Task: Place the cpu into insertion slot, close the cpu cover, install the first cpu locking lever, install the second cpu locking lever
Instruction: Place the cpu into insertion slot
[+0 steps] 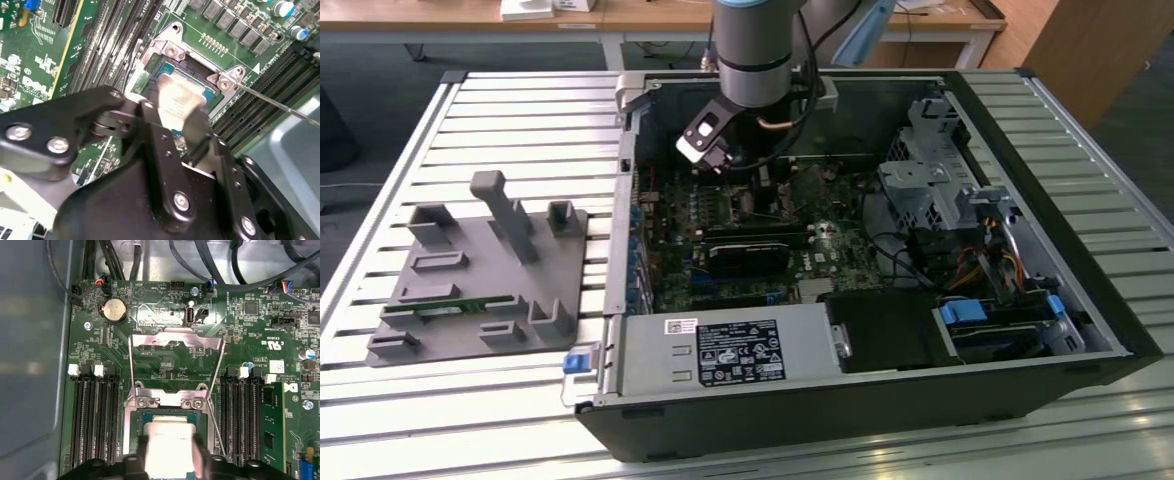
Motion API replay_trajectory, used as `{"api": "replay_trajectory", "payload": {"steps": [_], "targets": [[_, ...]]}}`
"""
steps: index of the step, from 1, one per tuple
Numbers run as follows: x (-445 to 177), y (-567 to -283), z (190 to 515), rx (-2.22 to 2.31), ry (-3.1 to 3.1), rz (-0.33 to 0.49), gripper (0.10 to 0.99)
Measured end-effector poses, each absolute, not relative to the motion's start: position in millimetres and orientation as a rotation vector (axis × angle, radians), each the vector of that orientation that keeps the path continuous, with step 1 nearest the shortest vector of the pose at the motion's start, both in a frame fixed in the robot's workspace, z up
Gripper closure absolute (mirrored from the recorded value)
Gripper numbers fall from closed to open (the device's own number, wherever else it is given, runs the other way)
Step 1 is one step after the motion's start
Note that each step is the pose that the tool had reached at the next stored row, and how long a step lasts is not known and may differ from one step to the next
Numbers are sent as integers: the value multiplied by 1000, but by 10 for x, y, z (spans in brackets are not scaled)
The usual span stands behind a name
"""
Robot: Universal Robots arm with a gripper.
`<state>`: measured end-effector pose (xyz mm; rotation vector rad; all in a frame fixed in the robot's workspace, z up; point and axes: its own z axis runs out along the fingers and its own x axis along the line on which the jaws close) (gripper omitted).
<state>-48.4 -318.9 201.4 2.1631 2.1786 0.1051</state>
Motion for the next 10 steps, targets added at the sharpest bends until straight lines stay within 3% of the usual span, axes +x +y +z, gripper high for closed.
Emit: {"api": "replay_trajectory", "payload": {"steps": [1, 3, 4, 7, 8, 10], "targets": [[-482, -3188, 2028, 2164, 2180, 103, 608], [-476, -3189, 2054, 2167, 2182, 98, 722], [-473, -3189, 2066, 2168, 2183, 95, 722], [-465, -3189, 2102, 2172, 2186, 90, 898], [-463, -3189, 2115, 2173, 2187, 88, 898], [-460, -3189, 2137, 2175, 2188, 85, 980]]}}
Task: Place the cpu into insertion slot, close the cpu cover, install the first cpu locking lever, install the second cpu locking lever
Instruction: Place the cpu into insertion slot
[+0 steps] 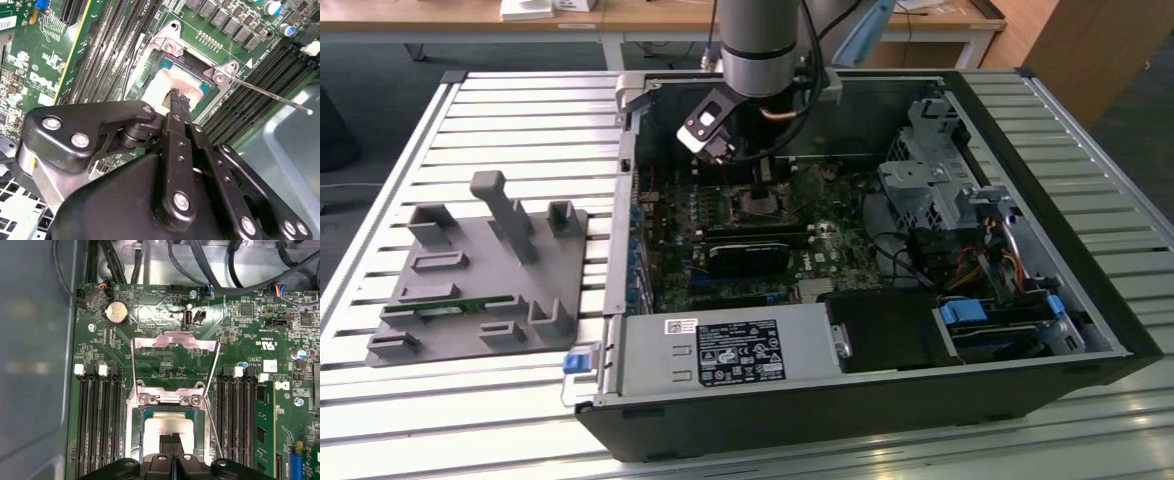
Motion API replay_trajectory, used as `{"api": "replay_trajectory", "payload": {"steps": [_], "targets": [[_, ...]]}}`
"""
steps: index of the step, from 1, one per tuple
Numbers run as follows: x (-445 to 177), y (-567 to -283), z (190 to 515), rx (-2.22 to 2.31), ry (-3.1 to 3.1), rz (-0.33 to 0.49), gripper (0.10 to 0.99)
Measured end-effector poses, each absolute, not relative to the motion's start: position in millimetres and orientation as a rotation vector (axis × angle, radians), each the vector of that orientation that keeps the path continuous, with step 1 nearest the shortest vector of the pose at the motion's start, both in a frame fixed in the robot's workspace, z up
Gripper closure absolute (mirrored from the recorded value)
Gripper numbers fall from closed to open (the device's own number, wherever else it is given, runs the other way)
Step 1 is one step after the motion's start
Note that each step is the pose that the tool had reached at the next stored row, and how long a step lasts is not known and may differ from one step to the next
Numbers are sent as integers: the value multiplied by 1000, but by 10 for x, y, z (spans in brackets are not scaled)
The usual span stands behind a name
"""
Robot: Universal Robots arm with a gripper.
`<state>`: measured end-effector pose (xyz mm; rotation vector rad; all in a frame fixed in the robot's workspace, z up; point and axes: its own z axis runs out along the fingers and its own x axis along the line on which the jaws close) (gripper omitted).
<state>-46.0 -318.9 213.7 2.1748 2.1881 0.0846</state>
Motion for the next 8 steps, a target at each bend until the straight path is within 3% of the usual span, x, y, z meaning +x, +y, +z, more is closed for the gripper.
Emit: {"api": "replay_trajectory", "payload": {"steps": [8], "targets": [[-457, -3188, 2180, 2179, 2189, 80, 980]]}}
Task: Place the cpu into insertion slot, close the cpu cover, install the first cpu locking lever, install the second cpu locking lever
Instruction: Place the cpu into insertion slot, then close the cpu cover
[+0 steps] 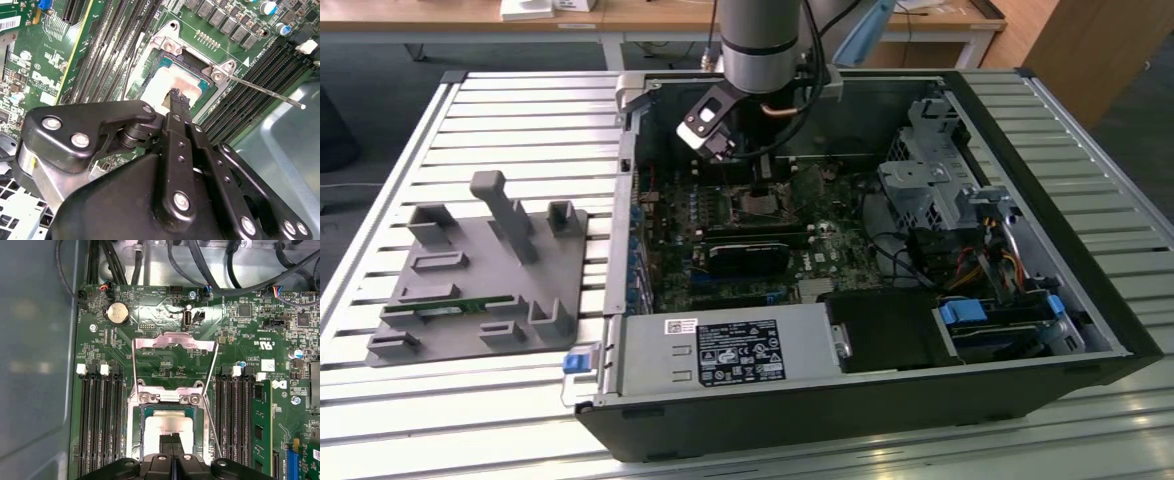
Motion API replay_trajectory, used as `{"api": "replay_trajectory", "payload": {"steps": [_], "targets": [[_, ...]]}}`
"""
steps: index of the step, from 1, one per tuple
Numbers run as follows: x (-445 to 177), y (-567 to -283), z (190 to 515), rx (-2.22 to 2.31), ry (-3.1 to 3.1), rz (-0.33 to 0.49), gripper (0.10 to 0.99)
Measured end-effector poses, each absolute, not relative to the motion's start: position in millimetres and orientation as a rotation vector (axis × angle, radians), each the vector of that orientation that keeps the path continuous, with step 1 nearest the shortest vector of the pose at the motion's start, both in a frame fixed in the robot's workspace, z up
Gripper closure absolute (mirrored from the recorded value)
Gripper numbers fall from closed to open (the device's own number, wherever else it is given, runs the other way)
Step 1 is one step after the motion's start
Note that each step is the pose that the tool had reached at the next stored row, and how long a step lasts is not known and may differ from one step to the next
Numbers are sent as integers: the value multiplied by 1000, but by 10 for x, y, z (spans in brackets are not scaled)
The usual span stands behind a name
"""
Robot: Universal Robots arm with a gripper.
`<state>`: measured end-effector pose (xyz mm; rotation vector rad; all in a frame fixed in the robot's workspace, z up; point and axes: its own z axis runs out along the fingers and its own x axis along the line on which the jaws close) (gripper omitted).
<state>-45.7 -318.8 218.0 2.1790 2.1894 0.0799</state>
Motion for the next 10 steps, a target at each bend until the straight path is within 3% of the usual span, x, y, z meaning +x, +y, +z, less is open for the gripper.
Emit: {"api": "replay_trajectory", "payload": {"steps": [10], "targets": [[-453, -3189, 2235, 2181, 2191, 76, 980]]}}
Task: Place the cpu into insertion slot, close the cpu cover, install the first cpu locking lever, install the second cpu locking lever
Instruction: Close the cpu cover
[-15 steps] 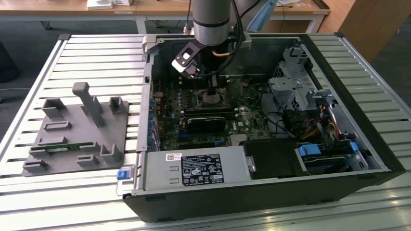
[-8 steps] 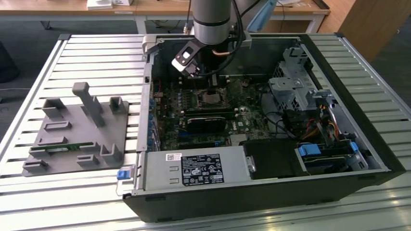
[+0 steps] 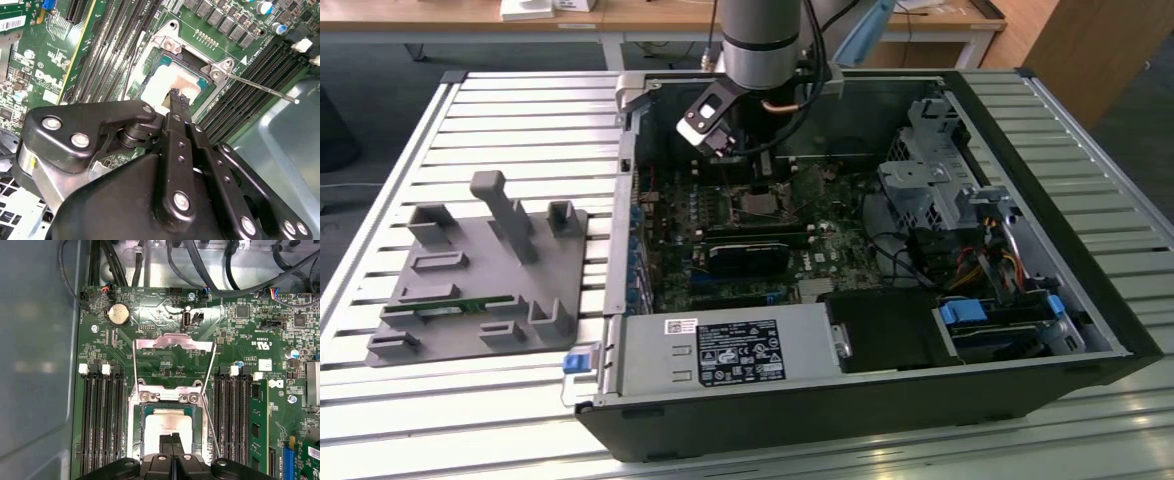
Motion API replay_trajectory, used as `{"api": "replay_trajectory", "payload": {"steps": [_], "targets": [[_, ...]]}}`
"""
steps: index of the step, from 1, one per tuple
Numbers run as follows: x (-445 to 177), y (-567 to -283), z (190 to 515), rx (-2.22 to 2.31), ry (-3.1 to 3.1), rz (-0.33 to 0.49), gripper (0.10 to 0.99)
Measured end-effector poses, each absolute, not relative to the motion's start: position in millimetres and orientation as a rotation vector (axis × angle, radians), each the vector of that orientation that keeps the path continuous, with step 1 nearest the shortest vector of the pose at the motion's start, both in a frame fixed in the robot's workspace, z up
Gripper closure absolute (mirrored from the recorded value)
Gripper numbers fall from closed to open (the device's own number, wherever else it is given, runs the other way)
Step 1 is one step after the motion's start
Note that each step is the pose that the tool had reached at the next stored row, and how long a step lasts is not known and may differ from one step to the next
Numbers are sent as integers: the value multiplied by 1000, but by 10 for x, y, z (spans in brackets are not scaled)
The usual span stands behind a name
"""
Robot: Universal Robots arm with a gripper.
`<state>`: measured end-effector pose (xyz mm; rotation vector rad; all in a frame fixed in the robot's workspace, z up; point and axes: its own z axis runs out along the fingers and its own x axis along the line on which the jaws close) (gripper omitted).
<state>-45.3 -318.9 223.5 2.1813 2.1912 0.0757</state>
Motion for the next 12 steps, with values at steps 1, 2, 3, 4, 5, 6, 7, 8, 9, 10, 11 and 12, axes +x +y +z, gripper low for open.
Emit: {"api": "replay_trajectory", "payload": {"steps": [1, 2, 3, 4, 5, 6, 7, 8, 9, 10, 11, 12], "targets": [[-453, -3189, 2255, 2182, 2191, 75, 980], [-453, -3189, 2268, 2182, 2191, 75, 980], [-453, -3189, 2284, 2183, 2191, 74, 980], [-453, -3188, 2303, 2183, 2191, 74, 980], [-453, -3189, 2325, 2183, 2191, 74, 980], [-453, -3189, 2346, 2183, 2191, 74, 980], [-453, -3188, 2368, 2183, 2191, 74, 980], [-453, -3188, 2392, 2183, 2191, 74, 980], [-453, -3189, 2417, 2183, 2191, 74, 980], [-453, -3189, 2446, 2183, 2191, 74, 980], [-453, -3189, 2474, 2183, 2191, 74, 980], [-453, -3189, 2501, 2183, 2191, 74, 980]]}}
